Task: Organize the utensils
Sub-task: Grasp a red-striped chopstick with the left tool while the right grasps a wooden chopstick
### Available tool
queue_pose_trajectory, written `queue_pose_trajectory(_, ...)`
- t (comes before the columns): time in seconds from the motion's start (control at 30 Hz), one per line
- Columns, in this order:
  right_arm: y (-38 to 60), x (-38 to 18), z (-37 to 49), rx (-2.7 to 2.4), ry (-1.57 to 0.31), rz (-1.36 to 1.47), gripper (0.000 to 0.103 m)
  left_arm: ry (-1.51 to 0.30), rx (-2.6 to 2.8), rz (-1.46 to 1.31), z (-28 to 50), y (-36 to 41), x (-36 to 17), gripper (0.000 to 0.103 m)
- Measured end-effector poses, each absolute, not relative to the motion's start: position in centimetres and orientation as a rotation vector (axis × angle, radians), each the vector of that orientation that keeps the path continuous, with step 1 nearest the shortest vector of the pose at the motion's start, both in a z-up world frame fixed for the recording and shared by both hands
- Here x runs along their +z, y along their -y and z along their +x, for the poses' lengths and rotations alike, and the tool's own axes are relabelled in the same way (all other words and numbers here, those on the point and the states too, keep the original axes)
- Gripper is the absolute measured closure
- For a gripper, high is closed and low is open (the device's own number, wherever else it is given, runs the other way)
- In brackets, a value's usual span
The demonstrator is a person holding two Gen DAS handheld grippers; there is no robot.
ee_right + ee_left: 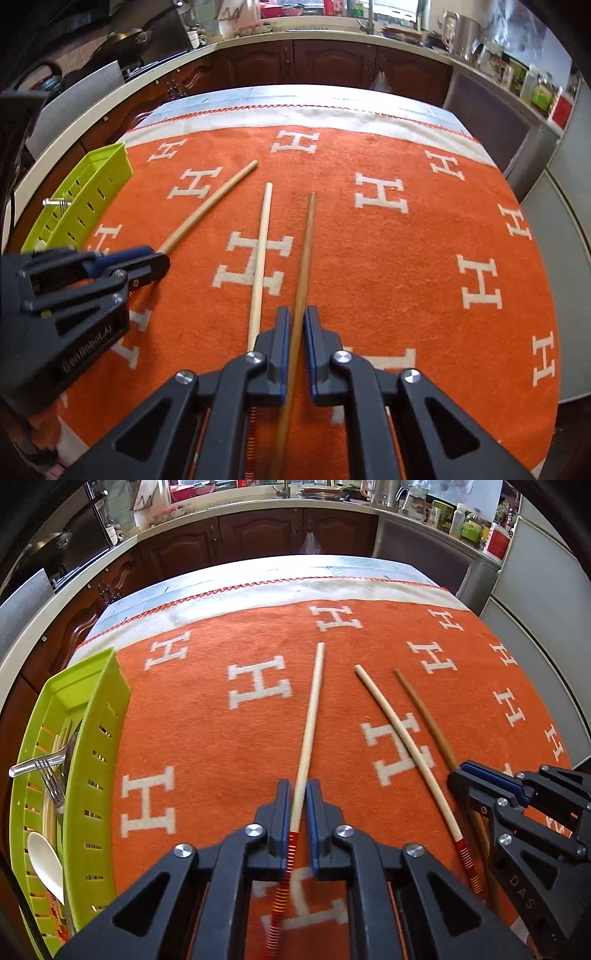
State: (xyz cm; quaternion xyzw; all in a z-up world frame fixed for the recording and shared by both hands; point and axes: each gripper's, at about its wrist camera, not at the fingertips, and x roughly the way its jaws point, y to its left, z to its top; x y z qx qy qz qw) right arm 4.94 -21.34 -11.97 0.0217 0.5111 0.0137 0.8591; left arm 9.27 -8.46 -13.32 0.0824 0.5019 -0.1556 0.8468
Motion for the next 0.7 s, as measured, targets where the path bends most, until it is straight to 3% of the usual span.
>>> queue_pose_trajectory(0.33,23.7,-9.9,3.9,0.082,-1.101,0.330,0.097,-1.073,-0.407,0.003,7.9,6.3,-11.0,0.100)
queue_pose_trajectory(0.7,17.7,-2.9,3.5,0.277,-1.017,0.366,0.097,-0.883,-0.264,0.051,4.5,-1.7,-1.7,0.100)
